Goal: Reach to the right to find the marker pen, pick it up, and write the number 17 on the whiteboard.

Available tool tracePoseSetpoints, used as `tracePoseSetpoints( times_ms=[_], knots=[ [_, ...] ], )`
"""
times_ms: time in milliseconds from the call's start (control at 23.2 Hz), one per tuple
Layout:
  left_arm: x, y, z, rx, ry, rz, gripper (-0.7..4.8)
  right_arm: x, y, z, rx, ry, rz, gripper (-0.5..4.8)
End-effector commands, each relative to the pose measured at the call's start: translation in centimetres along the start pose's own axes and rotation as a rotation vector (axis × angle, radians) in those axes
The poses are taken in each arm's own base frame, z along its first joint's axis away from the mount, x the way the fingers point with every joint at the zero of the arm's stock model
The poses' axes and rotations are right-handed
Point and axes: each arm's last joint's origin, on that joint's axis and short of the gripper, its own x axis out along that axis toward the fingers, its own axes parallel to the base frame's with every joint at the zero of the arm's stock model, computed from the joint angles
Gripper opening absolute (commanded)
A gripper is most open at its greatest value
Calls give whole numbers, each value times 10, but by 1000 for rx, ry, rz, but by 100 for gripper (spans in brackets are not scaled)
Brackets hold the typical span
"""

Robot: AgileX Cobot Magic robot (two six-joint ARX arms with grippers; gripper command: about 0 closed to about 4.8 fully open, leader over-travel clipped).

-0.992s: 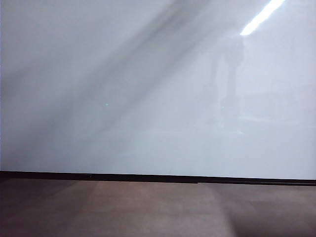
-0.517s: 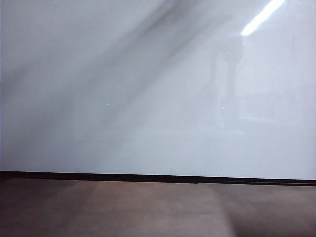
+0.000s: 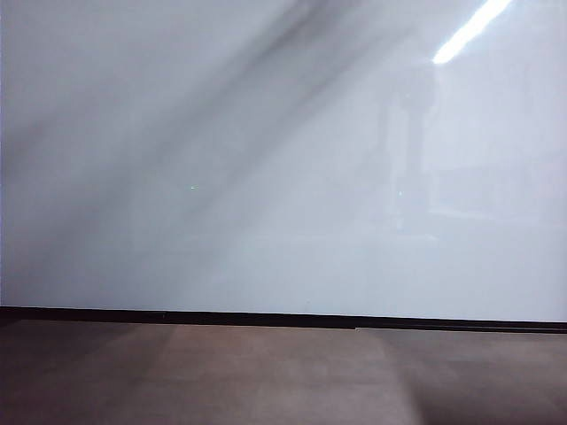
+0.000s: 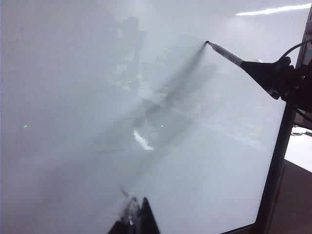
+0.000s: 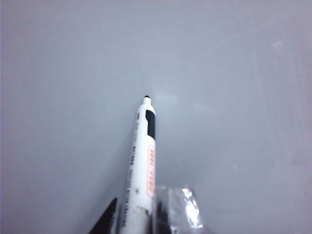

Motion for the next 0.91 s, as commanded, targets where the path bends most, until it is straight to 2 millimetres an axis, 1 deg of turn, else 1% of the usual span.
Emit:
tracePoseSetpoints(
  times_ms=[43, 431, 905],
  knots=[
    [0, 0, 2, 3, -12, 3, -5, 1, 1, 2, -5, -18, 1, -6],
    [0, 0, 2, 3, -11, 3, -5, 6, -2, -14, 3, 50, -14, -6],
    [0, 0, 2, 3, -11, 3, -5, -4, -11, -46, 20, 140, -55, -6]
  ],
)
